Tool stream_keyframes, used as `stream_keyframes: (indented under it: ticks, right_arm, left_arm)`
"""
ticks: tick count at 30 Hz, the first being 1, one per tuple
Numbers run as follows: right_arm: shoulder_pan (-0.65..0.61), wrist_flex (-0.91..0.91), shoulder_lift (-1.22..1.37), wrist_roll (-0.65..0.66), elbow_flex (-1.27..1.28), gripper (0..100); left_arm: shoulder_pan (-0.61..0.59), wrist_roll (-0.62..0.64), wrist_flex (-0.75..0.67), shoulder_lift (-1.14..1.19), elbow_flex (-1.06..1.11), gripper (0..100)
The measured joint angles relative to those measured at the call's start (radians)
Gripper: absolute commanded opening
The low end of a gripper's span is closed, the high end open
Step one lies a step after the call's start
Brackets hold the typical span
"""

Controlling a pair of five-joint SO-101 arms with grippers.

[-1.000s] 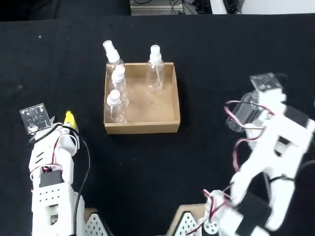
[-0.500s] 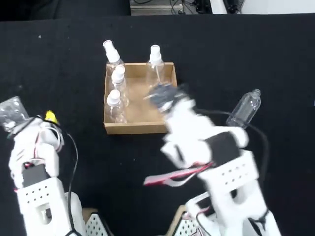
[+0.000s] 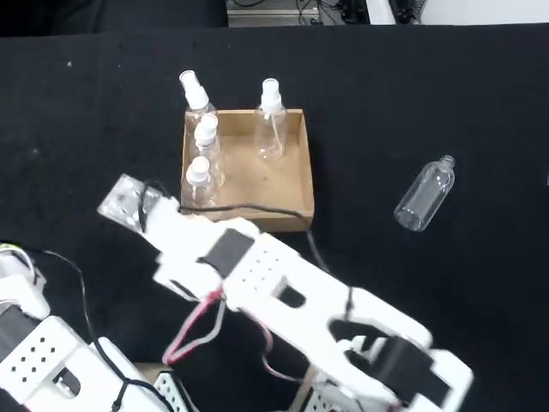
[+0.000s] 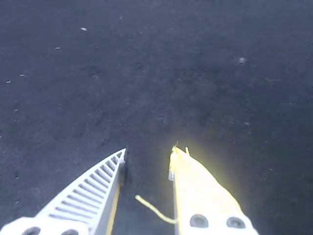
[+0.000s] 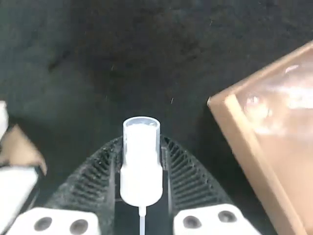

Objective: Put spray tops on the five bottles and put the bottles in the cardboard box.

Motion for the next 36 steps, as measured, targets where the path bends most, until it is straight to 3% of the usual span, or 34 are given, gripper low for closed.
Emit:
stream_keyframes:
  ticks: [3, 9, 20, 24, 27, 31, 36]
  right_arm:
    - [0.003, -0.061, 0.112, -0.034, -0.078, 3.1]
    - [0.000, -0.069, 0.279, -0.103, -0.255, 30.0]
    - [-0.025, 0.256, 0.215, -0.100, -0.460, 29.3]
    - [-0.011, 0.451, 0.089, -0.015, -0.468, 29.3]
    - [0.100, 0.572, -0.029, 0.054, -0.468, 29.3]
    - [0.321, 0.694, -0.190, 0.167, -0.468, 29.3]
    - [0.615, 0.720, -0.381, 0.296, -0.433, 29.2]
  left_arm:
    - [-0.023, 0.003, 0.000, 0.000, 0.000, 13]
    - [-0.023, 0.000, 0.000, 0.000, 0.026, 13]
    - [-0.023, -0.002, 0.000, 0.000, 0.031, 13]
    - [0.012, -0.048, 0.008, 0.000, 0.048, 13]
    - [0.089, -0.052, 0.037, 0.023, 0.048, 14]
    - [0.201, -0.052, 0.112, 0.124, 0.009, 24]
    - [0.305, -0.044, 0.183, 0.328, -0.124, 25]
